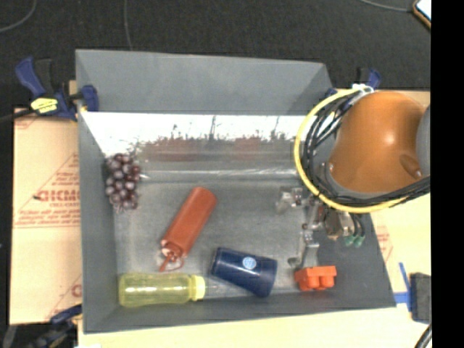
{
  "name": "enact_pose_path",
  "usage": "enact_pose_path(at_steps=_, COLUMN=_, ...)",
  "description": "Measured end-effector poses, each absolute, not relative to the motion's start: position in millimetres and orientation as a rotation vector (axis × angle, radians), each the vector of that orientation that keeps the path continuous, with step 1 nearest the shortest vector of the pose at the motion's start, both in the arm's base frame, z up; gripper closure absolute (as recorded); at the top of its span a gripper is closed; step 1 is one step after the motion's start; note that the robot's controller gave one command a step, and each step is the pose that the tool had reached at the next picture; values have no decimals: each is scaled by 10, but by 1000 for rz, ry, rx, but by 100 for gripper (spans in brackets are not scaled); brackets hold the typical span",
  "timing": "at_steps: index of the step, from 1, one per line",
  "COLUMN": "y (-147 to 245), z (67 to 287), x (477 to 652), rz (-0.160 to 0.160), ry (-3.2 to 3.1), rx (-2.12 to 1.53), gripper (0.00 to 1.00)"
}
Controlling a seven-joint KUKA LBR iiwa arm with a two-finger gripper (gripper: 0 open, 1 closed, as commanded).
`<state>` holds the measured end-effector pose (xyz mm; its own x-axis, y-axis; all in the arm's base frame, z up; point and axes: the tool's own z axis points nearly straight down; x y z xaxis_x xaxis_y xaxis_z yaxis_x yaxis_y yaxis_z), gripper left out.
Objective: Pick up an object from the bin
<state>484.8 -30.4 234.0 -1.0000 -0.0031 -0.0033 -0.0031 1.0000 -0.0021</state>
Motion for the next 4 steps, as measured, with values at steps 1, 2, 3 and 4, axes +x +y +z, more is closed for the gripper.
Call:
enact_pose_path(at_steps=1, y=-304, z=2340, x=4848, rz=-3, ry=3138, rx=-5, gripper=0)
enact_pose_path(at_steps=2, y=-152, z=2087, x=5027, rz=-5, ry=3124, rx=18, gripper=0)
enact_pose_path(at_steps=3, y=216, z=1260, x=4998, rz=-5, ry=3122, rx=-212, gripper=0)
enact_pose_path(at_steps=4, y=143, z=903, x=4822, rz=6, ry=3124, rx=183, gripper=0)
